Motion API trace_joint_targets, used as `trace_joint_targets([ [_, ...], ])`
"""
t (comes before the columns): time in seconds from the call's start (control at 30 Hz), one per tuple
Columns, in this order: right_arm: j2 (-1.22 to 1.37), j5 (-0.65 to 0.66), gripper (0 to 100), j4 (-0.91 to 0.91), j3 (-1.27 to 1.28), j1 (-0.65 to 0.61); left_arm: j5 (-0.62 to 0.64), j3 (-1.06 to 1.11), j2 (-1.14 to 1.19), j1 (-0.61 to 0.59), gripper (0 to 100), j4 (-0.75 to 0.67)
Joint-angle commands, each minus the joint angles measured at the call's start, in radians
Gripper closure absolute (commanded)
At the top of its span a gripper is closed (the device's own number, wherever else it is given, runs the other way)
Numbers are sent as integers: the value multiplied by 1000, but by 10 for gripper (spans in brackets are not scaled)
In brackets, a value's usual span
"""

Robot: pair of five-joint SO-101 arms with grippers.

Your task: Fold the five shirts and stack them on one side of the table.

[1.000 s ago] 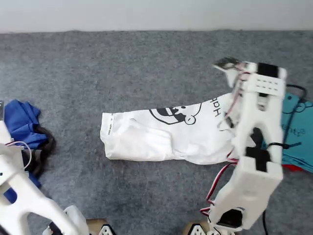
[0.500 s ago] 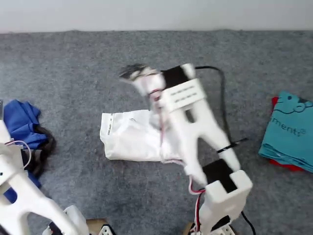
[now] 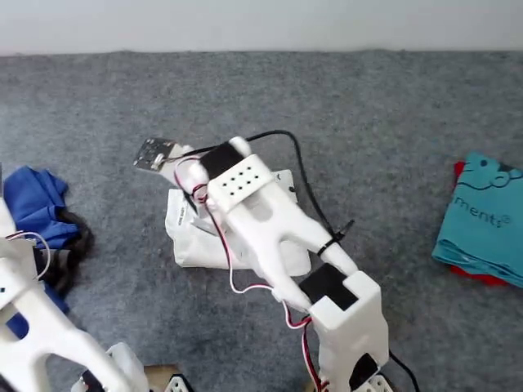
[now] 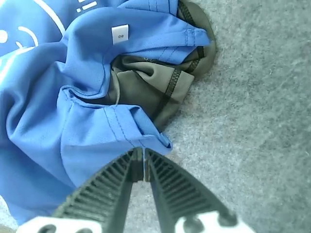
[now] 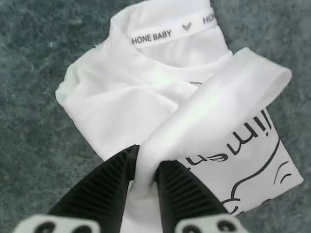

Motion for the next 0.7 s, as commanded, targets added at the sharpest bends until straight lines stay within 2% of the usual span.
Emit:
trace_joint_targets([
  [0.0,-13,-12,896,-56,-17,-24,2,-7,-23,8,981,-15],
  [0.1,-10,-74,790,-85,-66,-27,2,-5,-23,8,981,-15],
  [0.27,-5,-87,778,15,-245,-27,2,-5,-23,8,981,-15],
  [0.33,-5,-40,820,102,-281,-21,2,-5,-23,8,981,-15],
  [0.47,21,58,991,255,-281,39,2,-5,-23,8,981,-15],
  [0.53,58,75,980,315,-281,96,2,-5,-23,8,981,-15],
  [0.67,105,103,989,318,-281,240,2,-10,-23,3,981,-9],
])
